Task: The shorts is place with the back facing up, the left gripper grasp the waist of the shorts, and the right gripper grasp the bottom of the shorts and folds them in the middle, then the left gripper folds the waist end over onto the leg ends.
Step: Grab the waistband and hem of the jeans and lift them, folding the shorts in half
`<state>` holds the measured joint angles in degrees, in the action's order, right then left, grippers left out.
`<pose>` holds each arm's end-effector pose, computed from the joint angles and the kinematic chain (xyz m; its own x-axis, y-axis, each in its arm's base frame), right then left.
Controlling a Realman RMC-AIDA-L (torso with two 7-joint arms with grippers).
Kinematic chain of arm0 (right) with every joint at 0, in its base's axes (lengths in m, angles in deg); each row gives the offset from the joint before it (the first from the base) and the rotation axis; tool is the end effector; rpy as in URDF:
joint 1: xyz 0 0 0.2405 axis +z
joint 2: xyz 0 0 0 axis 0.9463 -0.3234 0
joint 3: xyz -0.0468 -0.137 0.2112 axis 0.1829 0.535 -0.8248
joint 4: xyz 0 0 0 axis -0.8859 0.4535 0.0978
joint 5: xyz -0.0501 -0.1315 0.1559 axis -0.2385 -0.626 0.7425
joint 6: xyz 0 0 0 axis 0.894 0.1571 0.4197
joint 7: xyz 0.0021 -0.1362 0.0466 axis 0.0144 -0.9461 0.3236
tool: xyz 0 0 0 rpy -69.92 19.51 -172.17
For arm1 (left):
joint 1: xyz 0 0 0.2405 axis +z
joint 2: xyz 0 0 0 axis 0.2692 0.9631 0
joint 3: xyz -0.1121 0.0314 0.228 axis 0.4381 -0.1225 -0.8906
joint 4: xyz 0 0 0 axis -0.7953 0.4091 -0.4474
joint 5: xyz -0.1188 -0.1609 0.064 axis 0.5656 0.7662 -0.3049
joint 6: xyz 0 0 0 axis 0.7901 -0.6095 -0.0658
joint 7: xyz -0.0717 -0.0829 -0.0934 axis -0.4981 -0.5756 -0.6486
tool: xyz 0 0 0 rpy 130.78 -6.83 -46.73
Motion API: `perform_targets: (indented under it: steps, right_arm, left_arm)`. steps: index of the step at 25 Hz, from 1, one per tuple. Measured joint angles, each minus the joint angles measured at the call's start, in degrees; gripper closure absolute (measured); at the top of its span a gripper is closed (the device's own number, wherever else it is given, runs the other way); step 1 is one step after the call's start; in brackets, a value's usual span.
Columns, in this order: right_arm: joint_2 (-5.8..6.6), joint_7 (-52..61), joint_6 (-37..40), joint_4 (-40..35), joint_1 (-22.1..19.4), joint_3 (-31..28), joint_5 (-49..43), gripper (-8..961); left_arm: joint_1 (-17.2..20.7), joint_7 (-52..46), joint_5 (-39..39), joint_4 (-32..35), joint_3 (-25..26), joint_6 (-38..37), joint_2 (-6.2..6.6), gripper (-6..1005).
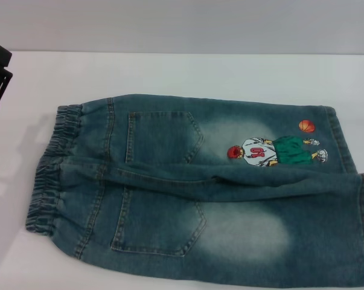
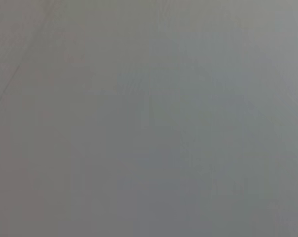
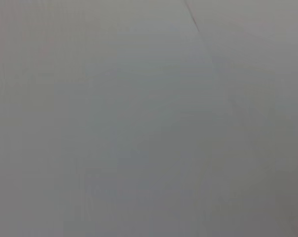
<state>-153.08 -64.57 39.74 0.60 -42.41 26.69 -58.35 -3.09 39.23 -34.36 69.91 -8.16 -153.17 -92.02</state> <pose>0.3666 0.3381 0.1093 0.5315 0.4056 -0.7437 -0.8453 0.3105 -0.4348 -0.3132 0.2755 0.0267 0.3362 -0.2577 0.9058 0.8216 -0.3898 -0.4159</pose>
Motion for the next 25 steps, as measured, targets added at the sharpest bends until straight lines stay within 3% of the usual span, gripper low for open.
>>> perform_targets:
  steps: [25]
  right_arm:
    - [0.09,0.00,0.00,0.01,0.02,0.00,0.00,394]
  left_arm:
    - [-0.01,0.00,0.12,0.00,0.00,0.09,0.00,168]
